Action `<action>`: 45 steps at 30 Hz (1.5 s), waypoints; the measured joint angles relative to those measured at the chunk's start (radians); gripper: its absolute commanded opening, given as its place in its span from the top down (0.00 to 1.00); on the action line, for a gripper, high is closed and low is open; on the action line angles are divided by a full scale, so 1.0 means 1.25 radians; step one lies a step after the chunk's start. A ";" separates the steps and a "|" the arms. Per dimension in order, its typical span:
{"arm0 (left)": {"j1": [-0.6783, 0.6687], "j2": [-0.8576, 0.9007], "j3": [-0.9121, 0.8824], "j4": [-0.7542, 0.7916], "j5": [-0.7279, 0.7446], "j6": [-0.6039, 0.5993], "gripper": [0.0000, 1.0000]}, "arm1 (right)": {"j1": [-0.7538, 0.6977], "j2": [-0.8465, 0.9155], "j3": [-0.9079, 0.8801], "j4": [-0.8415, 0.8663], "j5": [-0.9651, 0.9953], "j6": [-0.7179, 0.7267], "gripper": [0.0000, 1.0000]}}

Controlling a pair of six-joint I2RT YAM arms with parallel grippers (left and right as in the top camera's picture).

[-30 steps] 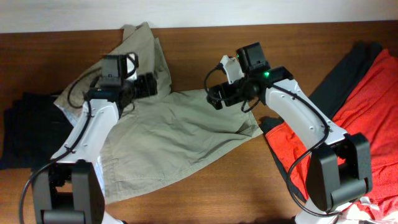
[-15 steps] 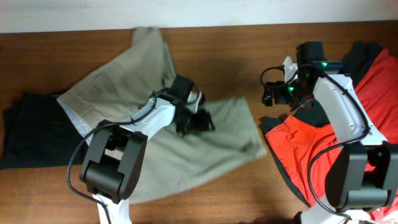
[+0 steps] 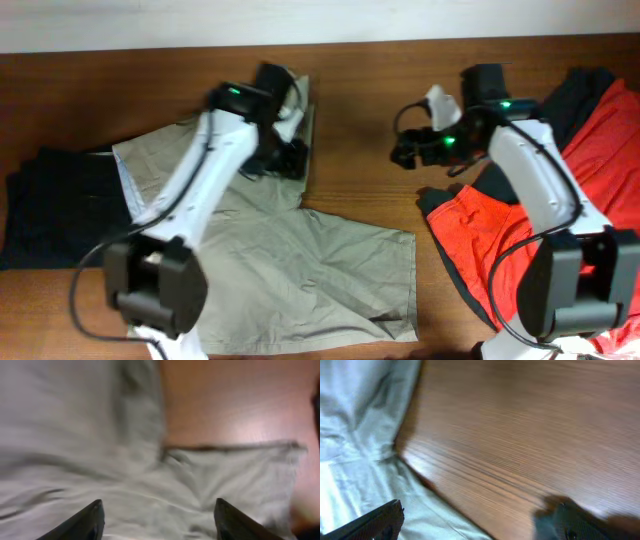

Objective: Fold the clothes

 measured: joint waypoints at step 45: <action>0.257 -0.031 0.011 0.083 -0.080 -0.088 0.21 | -0.021 0.421 0.262 0.238 0.142 0.312 0.96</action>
